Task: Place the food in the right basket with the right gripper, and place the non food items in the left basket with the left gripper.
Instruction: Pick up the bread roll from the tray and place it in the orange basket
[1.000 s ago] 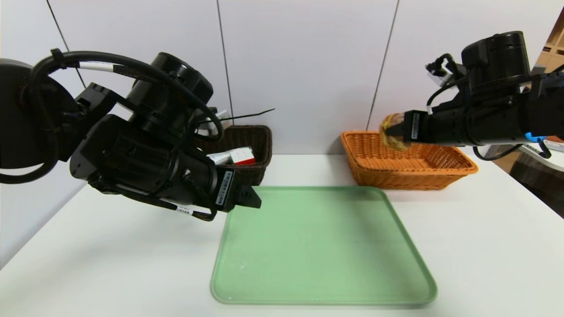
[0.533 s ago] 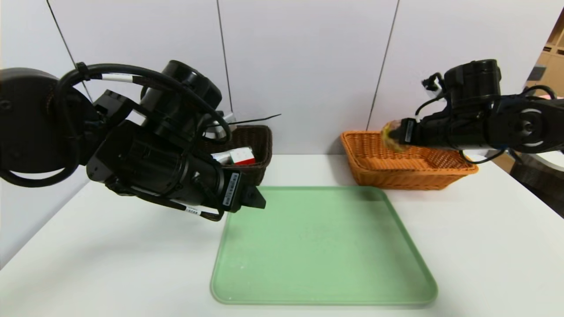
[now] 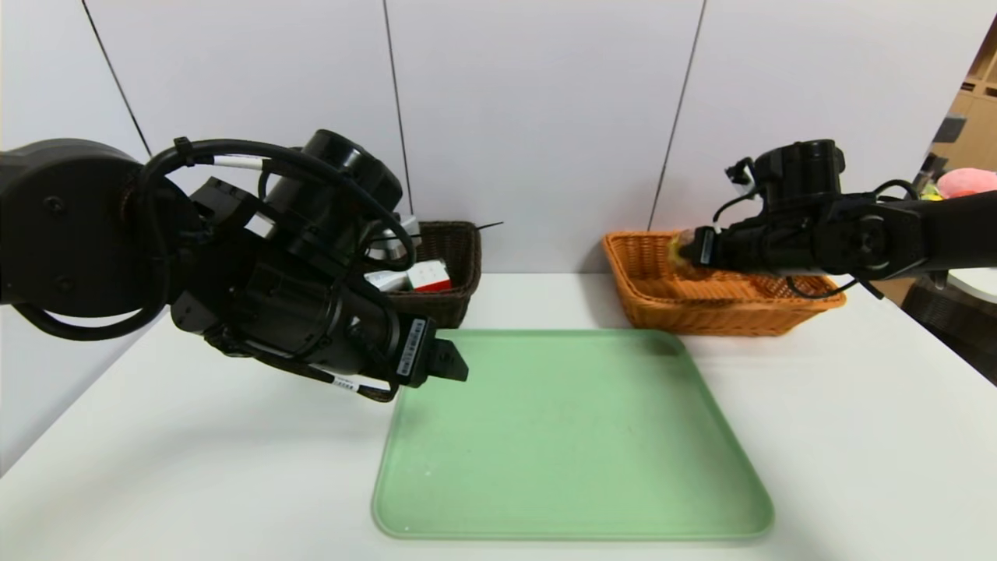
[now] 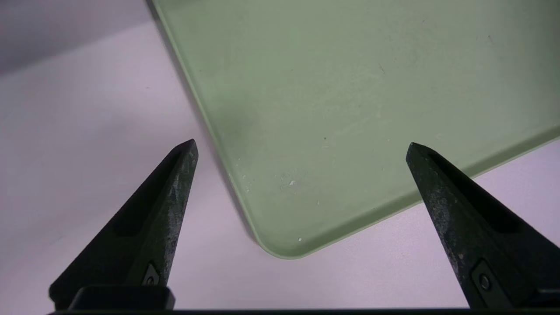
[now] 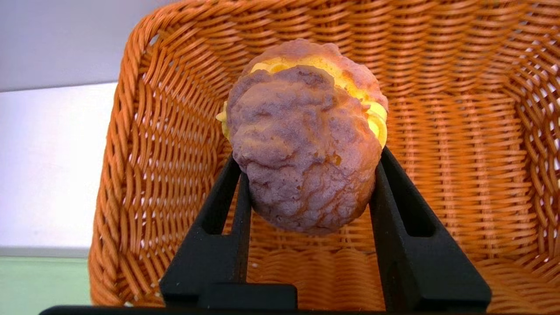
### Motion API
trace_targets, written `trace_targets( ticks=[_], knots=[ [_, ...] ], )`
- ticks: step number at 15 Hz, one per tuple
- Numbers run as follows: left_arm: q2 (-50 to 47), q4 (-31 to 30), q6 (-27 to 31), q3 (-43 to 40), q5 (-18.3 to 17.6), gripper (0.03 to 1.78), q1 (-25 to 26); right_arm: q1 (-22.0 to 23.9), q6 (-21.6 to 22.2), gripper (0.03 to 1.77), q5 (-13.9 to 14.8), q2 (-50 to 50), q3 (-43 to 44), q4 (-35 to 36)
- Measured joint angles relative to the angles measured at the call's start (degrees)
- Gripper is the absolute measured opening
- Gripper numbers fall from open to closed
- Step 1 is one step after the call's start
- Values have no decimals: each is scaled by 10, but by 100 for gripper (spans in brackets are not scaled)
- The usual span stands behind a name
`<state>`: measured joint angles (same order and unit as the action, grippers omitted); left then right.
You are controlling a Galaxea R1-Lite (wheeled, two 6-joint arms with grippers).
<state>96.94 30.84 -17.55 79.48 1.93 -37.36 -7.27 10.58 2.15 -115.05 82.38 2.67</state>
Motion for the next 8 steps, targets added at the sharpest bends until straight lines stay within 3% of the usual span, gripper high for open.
trace_targets(
  ticks=[4, 8],
  knots=[
    [-1, 0, 0, -1, 0, 169, 0, 1, -1, 122, 0, -5, 20, -5],
    [-3, 0, 0, 0, 0, 169, 0, 0, -6, 141, 0, -11, 27, -5]
  ],
)
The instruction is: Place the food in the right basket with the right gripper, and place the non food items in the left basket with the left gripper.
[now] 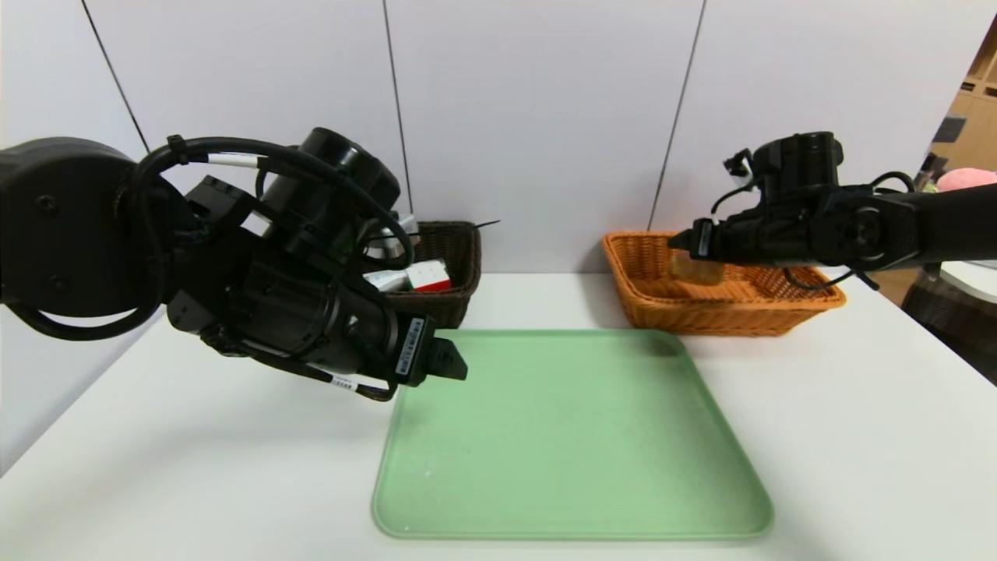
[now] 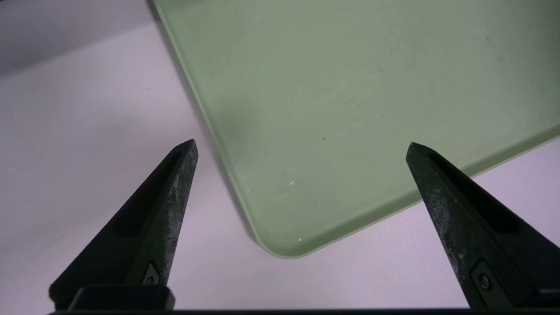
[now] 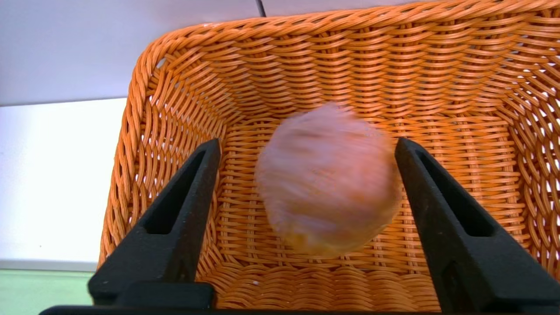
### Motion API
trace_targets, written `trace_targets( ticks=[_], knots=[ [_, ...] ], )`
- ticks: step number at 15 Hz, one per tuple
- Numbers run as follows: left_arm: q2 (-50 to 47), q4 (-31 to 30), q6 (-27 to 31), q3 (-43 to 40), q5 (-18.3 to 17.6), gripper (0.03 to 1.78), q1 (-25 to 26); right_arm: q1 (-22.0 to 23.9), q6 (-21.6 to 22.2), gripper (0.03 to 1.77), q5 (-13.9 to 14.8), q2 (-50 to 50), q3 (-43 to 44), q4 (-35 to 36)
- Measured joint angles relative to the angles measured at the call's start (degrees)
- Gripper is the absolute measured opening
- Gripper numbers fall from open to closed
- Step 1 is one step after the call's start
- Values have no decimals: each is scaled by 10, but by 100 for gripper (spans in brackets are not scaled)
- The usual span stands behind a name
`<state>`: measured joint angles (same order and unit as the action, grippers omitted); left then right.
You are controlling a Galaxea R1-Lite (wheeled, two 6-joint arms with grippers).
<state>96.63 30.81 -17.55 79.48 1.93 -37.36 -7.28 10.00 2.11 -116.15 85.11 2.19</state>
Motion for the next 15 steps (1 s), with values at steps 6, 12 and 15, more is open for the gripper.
trace_targets(
  ticks=[6, 12, 15],
  knots=[
    [-20, 0, 2, 4, 1, 169, 1, -5, -1, 157, -15, 15, 11, -30],
    [-124, 30, 7, 0, 46, 169, 6, -37, 3, 165, -46, 139, 0, -184],
    [-190, 88, 7, -5, 102, 169, 13, -55, 4, 167, -44, 224, -26, -251]
  ],
)
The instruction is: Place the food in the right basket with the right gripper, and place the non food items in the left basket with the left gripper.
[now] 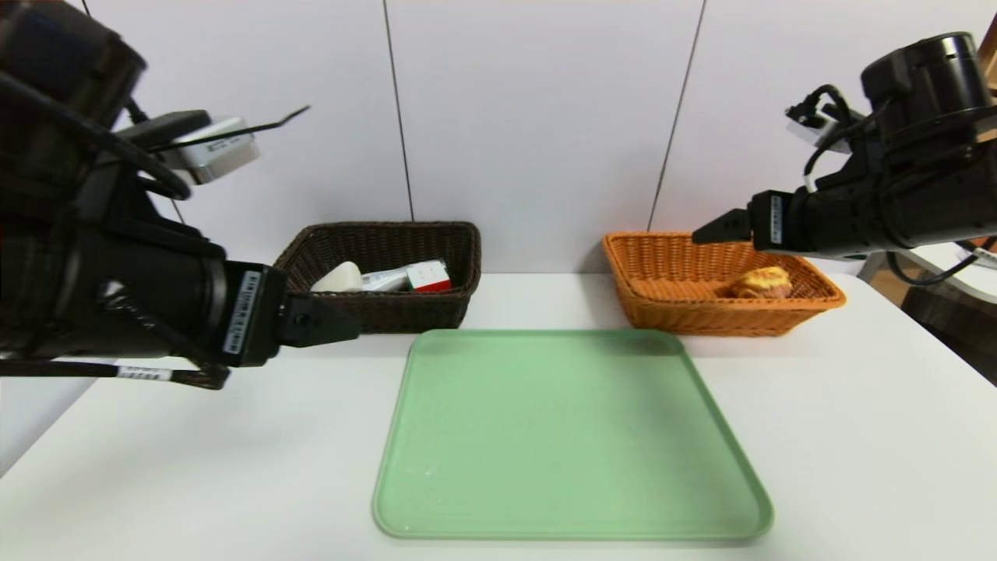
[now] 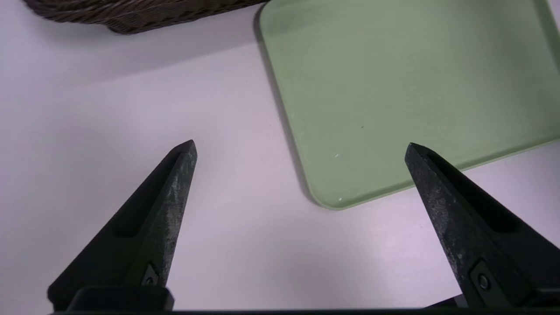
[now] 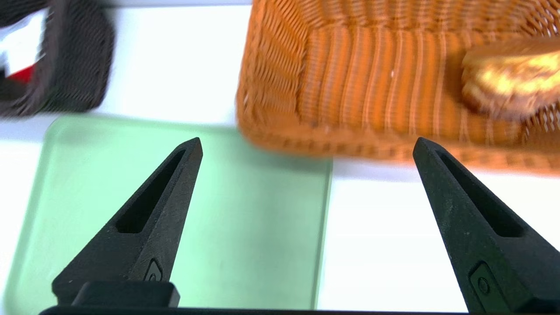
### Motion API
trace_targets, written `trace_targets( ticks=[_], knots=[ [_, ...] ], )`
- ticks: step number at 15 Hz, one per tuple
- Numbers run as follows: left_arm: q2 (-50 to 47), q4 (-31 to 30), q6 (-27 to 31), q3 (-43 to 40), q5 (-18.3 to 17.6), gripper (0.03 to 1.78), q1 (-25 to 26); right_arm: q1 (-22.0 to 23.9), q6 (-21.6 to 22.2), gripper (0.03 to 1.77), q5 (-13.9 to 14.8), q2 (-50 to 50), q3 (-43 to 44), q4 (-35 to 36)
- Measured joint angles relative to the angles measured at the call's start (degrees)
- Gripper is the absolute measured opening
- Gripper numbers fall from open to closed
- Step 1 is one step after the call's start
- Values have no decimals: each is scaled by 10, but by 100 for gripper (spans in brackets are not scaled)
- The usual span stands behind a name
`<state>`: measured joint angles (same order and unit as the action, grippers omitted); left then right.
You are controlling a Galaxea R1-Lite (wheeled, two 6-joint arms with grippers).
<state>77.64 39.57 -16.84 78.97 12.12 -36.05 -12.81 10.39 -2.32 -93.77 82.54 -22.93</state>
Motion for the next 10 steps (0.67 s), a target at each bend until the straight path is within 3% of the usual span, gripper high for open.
trace_targets(
  ticks=[5, 10],
  knots=[
    [-106, 19, 3, -48, 23, 169, 58, -20, 1, 169, 10, 163, -89, -46],
    [-202, 5, 26, -127, 21, 169, 145, 17, -5, 169, 13, 308, -164, -77]
  ],
)
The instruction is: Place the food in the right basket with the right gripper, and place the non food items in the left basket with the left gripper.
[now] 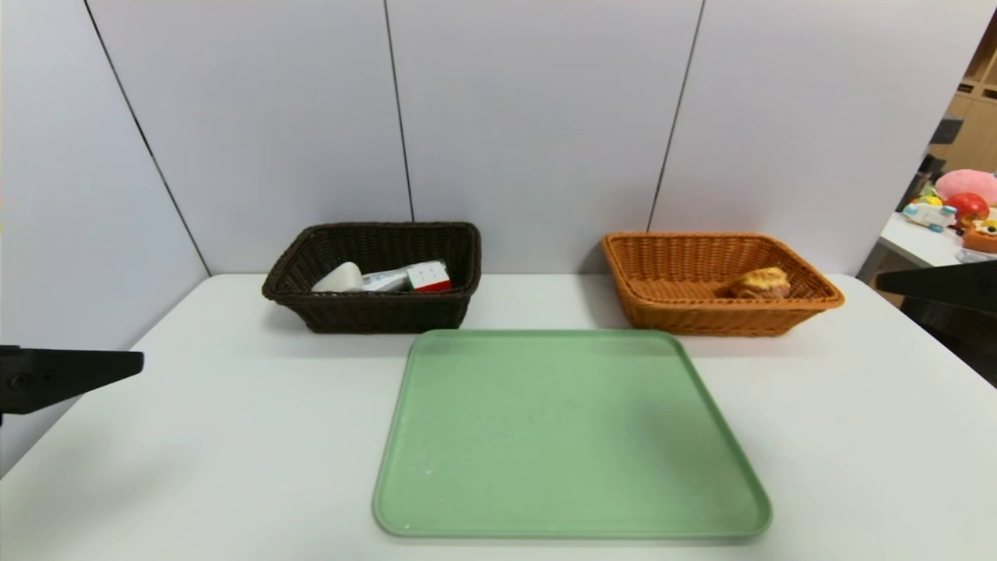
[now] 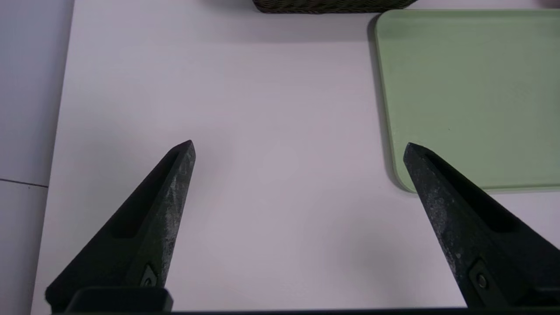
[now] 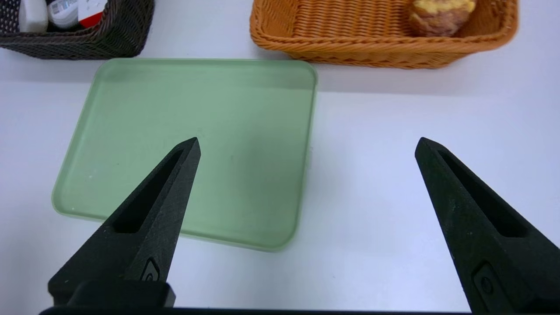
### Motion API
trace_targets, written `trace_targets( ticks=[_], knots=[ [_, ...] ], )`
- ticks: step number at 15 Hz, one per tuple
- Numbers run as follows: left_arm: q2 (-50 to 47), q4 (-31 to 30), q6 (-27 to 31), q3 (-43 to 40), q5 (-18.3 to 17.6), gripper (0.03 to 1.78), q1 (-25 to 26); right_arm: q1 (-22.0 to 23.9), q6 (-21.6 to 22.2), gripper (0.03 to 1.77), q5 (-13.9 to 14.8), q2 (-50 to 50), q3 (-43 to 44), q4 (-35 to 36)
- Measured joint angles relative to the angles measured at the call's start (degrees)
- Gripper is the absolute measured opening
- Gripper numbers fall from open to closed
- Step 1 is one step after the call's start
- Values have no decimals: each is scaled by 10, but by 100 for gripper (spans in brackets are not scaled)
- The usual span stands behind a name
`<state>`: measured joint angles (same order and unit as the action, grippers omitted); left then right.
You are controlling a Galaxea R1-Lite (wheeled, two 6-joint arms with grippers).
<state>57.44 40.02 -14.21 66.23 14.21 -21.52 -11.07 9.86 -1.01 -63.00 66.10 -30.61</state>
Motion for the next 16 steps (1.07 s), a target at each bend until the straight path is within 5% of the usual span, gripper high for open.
trace_targets(
  ticks=[9, 16],
  knots=[
    [-180, -43, 67, -170, -10, 169, 86, 113, -17, 169, -10, 170, -91, -28],
    [-308, -45, 70, -256, -67, 169, 131, 121, -18, 169, -39, 289, -167, -28]
  ],
)
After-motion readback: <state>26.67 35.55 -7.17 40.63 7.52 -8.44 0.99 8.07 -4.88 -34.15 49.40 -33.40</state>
